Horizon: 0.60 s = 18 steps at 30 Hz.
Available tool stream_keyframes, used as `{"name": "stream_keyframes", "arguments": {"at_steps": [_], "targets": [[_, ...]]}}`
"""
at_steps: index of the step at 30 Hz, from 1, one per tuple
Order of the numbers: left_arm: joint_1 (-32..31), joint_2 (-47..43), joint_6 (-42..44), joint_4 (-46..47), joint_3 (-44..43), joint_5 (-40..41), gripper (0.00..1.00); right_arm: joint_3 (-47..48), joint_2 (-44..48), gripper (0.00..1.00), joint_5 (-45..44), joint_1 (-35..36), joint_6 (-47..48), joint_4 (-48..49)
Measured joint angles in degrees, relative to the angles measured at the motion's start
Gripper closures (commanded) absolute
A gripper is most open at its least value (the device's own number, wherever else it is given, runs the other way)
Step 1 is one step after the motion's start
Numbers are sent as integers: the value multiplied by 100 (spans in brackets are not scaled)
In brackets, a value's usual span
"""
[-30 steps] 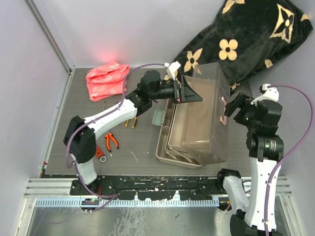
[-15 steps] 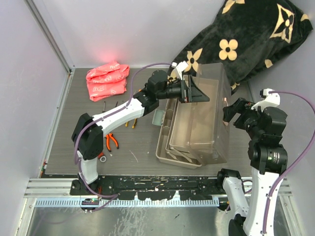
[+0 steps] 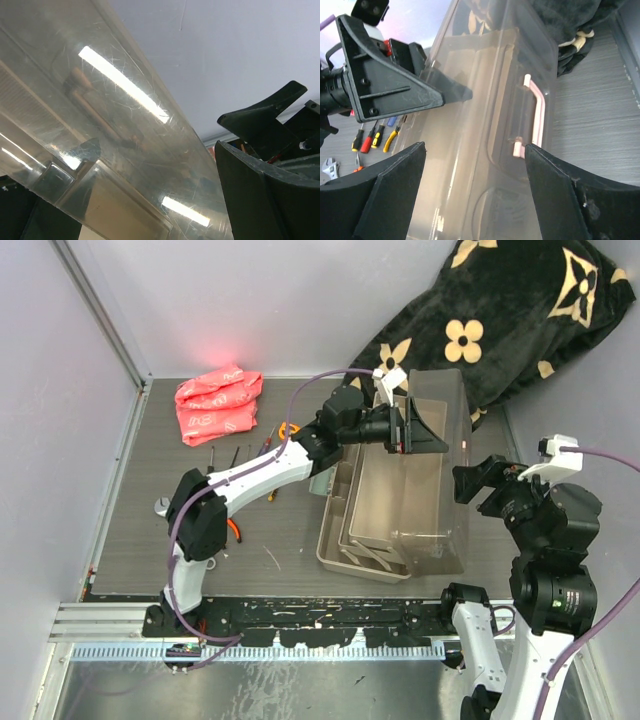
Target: Pack the tool kit
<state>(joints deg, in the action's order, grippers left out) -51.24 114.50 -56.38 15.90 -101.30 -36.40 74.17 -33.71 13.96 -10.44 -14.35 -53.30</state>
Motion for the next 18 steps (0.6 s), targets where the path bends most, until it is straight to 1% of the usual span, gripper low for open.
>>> {"name": "stream_keyframes", "arguments": {"at_steps": [13,18], "targets": [[-127,136,411,-358,-306,254,0,-125,55,16,960,59,20,-372],[-131,192,494,-382,-369,275,0,-68,90,17,966,81,66,-487]]}}
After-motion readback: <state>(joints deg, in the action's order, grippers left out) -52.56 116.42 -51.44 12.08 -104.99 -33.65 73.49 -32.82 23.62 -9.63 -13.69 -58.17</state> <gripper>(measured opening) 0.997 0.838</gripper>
